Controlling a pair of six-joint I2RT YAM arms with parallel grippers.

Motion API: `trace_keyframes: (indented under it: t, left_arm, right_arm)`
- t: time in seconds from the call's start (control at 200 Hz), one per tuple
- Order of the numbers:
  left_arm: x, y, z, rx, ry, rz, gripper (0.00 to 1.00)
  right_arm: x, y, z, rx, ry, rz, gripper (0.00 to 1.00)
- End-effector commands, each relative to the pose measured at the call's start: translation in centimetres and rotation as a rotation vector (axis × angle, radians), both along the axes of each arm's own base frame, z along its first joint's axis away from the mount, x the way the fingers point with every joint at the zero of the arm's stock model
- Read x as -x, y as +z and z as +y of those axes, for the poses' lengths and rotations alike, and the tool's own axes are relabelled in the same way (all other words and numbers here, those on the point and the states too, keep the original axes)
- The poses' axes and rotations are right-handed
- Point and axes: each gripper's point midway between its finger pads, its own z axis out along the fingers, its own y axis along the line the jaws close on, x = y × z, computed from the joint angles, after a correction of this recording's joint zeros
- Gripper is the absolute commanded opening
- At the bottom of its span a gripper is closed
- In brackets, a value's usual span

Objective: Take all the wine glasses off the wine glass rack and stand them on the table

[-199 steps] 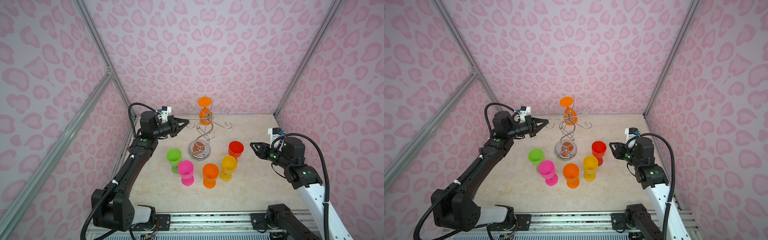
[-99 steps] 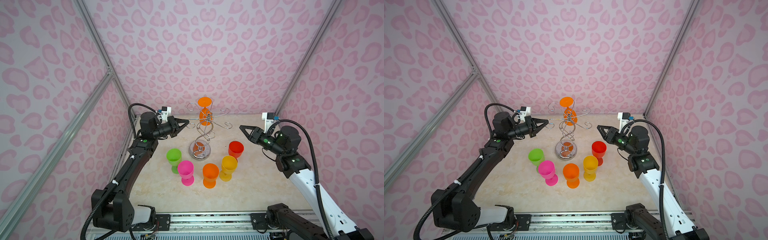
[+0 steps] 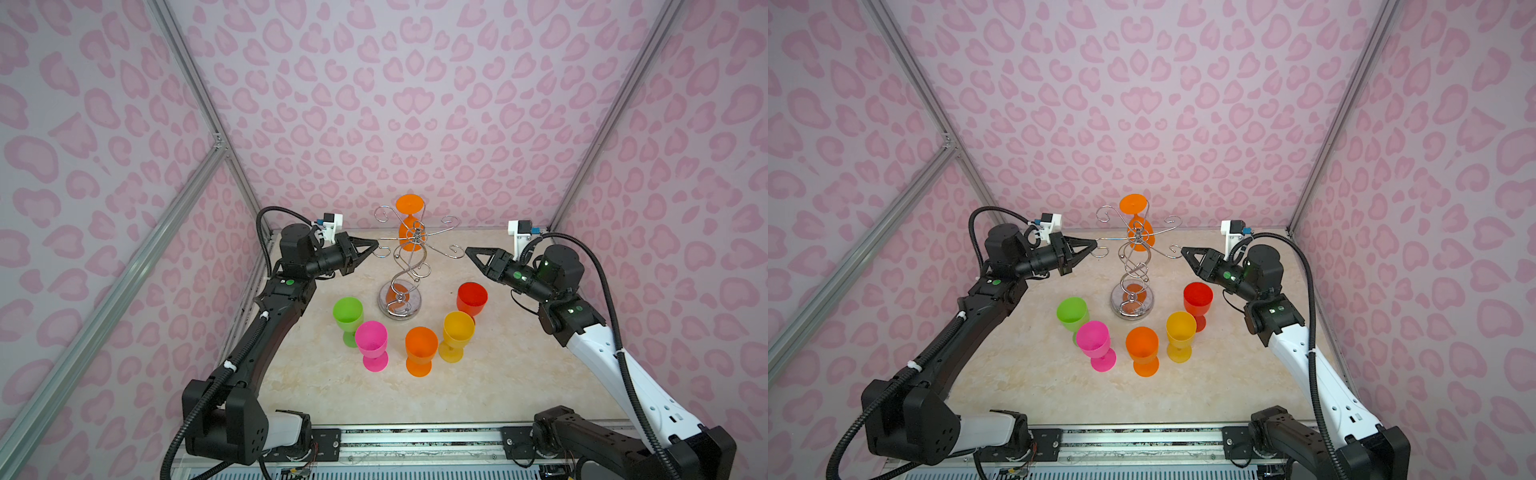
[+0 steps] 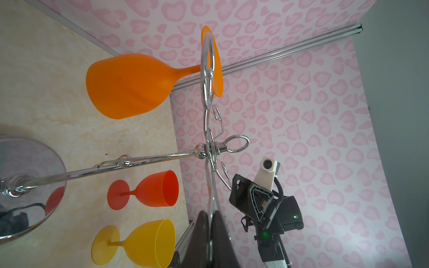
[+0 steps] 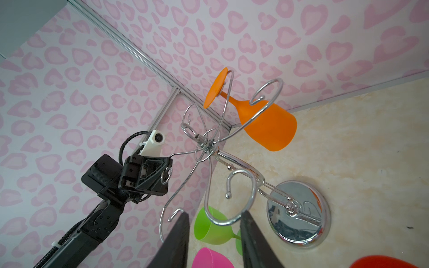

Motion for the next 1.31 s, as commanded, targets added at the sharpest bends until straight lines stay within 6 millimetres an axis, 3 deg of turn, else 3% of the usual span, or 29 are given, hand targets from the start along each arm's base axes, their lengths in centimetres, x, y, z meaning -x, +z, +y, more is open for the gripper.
trace_keyframes:
  t: [0.0, 0.455, 0.795, 1.05, 1.3]
  left_arm:
    - [0.4, 2.3, 0.0, -0.002, -0.006, -0.137, 0.02]
    - [0.3, 2.3, 0.0, -0.002, -0.006, -0.139, 0.02]
    - [0.2, 2.6, -0.1, 0.003, -0.008, -0.142, 0.02]
    - [0.2, 3.1, -0.1, 0.008, -0.007, -0.151, 0.02]
    - [0.1, 2.9, 0.0, 0.005, -0.005, -0.149, 0.02]
  right_arm:
    - [-0.4, -0.4, 0.0, 0.000, -0.007, -0.003, 0.38]
    - [-2.0, -0.5, 1.8, -0.049, 0.031, 0.011, 0.36]
    - [-2.2, 0.2, 2.1, -0.094, 0.045, 0.010, 0.16]
    - [-2.1, 1.1, 2.4, -0.134, 0.065, 0.003, 0.08]
    - [-1.6, 1.2, 2.5, -0.143, 0.079, 0.009, 0.22]
